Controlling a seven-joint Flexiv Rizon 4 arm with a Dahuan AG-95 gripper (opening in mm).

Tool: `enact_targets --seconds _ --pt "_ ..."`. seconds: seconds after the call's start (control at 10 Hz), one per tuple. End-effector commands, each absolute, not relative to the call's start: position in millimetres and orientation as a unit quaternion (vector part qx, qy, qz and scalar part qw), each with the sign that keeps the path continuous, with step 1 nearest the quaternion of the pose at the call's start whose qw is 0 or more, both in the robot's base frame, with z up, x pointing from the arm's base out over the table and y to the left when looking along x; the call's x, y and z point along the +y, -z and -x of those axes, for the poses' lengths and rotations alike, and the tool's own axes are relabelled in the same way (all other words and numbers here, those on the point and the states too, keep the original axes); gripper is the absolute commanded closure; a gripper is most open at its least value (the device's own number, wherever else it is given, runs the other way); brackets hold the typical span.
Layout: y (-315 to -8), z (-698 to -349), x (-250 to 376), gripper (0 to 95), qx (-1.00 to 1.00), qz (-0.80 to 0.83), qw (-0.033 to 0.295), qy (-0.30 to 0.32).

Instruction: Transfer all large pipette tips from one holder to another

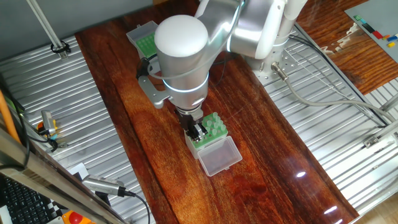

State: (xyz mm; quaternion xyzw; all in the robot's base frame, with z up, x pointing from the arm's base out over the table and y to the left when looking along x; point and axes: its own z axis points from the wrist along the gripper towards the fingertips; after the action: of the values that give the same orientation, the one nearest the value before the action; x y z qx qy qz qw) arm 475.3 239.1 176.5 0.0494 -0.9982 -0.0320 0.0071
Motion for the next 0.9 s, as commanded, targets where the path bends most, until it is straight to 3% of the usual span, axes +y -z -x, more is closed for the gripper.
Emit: enact_targets --seconds 0.1,0.9 --pt "-175.7 -474.0 239.4 76.0 -0.998 -0.048 0.007 0.033" --pt "-173.8 -459.4 242.3 76.0 -0.998 -0.049 0.006 0.028"
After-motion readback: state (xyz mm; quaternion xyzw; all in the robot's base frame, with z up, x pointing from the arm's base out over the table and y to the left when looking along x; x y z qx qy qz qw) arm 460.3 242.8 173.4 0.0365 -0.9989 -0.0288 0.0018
